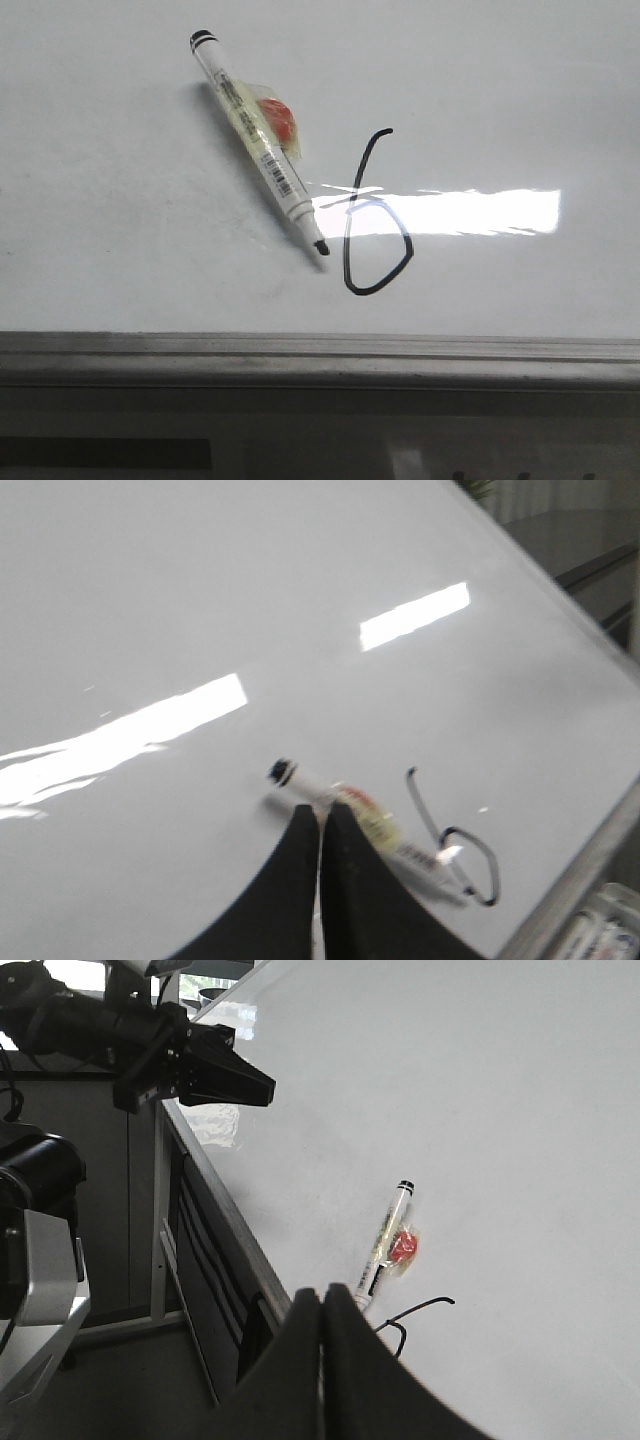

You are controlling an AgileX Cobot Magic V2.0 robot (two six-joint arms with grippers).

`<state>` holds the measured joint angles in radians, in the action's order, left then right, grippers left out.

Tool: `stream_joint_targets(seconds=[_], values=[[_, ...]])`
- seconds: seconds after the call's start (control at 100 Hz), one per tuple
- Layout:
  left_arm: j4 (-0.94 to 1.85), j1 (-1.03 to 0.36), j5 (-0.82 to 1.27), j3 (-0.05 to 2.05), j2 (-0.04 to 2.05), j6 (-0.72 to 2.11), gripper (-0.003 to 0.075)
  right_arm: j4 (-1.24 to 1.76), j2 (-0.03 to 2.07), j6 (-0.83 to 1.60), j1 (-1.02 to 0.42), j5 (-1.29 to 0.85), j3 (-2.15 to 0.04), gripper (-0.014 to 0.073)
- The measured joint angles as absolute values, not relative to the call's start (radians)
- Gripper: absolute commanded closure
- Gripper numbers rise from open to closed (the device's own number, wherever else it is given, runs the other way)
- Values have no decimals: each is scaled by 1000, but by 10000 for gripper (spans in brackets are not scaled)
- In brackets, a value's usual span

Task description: Write number 6 on whiteboard

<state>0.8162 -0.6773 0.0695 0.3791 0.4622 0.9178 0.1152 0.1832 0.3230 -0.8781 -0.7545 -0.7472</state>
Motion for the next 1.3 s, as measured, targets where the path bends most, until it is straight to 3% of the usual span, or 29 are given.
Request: stream_joint_targets(seconds=[0.22,0.58,0.82,1.3], values=[[310,-479,-11,172,293,392,741,115,183,323,-878,-755,-747,664],[44,-228,8,4,107,49,741,115,183,323,-878,-755,-747,664],[33,-213,219,1,47,28,741,115,183,323,-878,-755,-747,664],[95,-213,335,0,-5,26,741,115,183,323,-878,-755,-747,664]])
